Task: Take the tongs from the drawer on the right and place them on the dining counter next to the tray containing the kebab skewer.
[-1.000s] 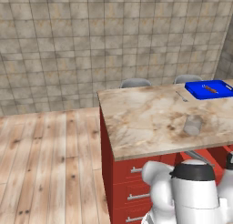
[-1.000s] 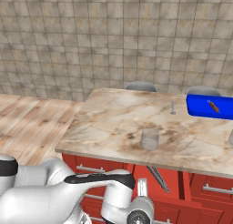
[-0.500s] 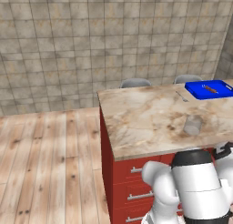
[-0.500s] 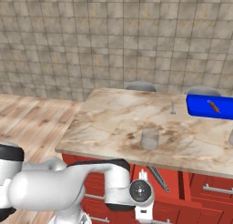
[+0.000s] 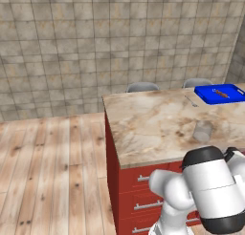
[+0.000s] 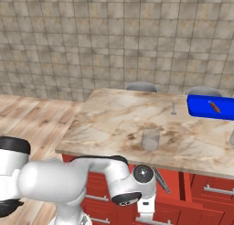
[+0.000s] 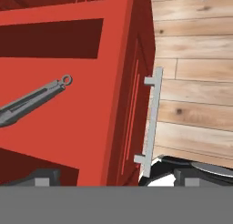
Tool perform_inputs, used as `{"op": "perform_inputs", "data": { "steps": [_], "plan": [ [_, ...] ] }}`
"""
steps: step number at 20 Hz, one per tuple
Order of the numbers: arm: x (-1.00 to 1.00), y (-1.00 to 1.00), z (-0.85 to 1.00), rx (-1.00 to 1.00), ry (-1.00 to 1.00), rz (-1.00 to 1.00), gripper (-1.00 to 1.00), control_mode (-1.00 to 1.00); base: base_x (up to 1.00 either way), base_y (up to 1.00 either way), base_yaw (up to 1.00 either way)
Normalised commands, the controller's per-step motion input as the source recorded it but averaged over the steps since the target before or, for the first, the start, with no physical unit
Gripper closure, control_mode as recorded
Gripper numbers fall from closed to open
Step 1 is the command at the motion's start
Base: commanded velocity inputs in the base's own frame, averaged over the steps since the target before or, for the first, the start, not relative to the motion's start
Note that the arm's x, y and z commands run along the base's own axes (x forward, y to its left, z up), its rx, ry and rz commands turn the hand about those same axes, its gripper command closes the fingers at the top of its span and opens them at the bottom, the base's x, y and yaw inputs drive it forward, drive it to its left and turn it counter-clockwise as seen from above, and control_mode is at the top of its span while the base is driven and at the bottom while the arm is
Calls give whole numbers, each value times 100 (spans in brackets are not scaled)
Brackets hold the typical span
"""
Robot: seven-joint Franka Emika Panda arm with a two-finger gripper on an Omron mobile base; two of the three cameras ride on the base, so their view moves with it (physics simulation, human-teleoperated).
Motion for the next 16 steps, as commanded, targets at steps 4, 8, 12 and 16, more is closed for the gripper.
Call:
{"op": "perform_inputs", "data": {
  "steps": [4,8,12,16],
  "plan": [
    [10,-1,-2,0,17,0,-100,-100,0,0,0],
    [17,0,-6,0,11,0,-100,-100,0,0,0],
    [11,0,-12,0,6,0,-100,-100,0,0,0],
    [2,0,-19,0,3,0,-100,-100,0,0,0]
  ]
}}
